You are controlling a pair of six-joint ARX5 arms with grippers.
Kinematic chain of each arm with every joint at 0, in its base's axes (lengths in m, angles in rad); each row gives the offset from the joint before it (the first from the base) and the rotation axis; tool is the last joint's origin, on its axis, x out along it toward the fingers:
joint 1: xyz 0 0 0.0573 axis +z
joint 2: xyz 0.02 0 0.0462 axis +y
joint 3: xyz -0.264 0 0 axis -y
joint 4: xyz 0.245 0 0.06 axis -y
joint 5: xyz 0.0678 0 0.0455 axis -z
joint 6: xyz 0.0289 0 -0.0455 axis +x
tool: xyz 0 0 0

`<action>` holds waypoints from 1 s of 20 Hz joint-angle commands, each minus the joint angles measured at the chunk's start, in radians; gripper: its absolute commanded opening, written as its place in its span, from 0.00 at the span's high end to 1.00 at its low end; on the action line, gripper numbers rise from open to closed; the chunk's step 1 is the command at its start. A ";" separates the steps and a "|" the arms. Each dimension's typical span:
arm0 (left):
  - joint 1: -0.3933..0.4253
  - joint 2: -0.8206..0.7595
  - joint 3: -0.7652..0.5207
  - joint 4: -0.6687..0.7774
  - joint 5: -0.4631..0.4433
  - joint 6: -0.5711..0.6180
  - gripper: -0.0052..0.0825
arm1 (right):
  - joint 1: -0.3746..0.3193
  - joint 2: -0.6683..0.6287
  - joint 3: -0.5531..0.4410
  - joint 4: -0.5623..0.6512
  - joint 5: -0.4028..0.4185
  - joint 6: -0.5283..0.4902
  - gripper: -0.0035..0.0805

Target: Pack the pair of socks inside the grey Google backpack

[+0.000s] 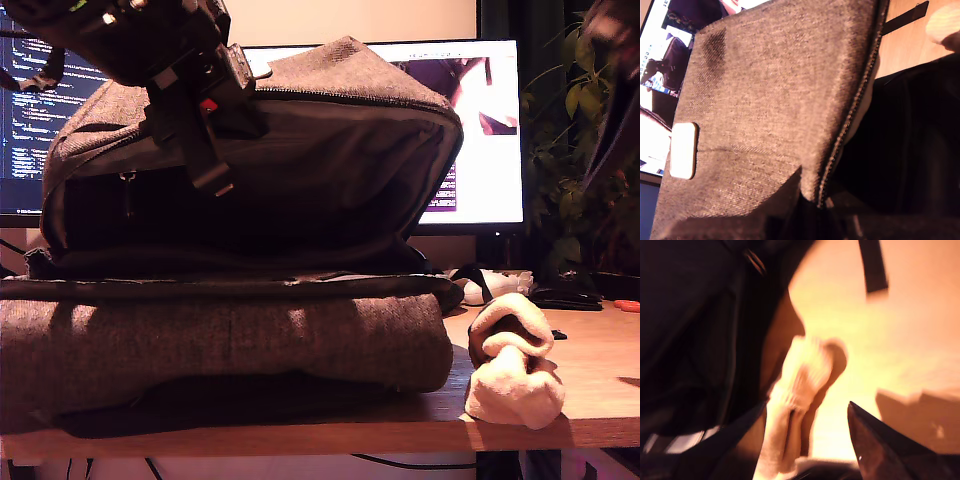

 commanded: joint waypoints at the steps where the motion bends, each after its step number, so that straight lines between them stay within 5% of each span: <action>1: 0.004 -0.022 0.027 0.023 -0.006 -0.004 0.97 | 0.008 0.069 0.003 0.025 -0.010 0.023 0.40; 9: 0.004 -0.022 0.027 0.023 -0.002 -0.004 0.97 | 0.052 0.454 0.274 0.057 -0.008 0.035 0.35; 13: 0.004 -0.022 0.027 0.023 -0.002 -0.004 0.97 | 0.084 0.610 0.408 -0.019 0.035 0.019 0.35; 20: 0.004 -0.022 0.027 0.023 -0.002 -0.004 0.97 | 0.109 0.760 0.477 -0.190 0.119 -0.058 0.35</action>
